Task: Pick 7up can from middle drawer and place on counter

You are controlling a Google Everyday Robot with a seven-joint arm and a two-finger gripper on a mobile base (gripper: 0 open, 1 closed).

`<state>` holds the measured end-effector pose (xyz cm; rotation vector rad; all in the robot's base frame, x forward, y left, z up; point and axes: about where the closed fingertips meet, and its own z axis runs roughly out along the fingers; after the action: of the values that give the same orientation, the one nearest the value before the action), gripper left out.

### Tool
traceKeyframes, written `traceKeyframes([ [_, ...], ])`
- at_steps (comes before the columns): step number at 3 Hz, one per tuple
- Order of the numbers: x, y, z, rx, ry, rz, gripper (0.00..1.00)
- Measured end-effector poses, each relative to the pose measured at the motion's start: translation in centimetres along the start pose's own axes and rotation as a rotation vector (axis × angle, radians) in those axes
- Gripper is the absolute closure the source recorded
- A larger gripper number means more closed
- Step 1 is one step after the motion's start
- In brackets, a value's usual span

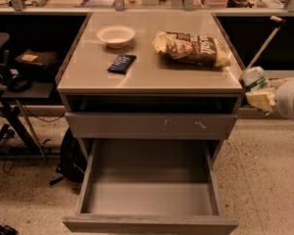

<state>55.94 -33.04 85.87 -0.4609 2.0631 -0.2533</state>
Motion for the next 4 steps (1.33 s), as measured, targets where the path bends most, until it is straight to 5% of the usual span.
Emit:
traceKeyframes([
  [1,0.3,0.2,0.0,-0.003,0.005,0.0,1.0],
  [2,-1.8,0.6,2.0,-0.04,-0.009,-0.032,1.0],
  [4,-6.5,3.3,11.3,-0.251,0.057,-0.274,1.0],
])
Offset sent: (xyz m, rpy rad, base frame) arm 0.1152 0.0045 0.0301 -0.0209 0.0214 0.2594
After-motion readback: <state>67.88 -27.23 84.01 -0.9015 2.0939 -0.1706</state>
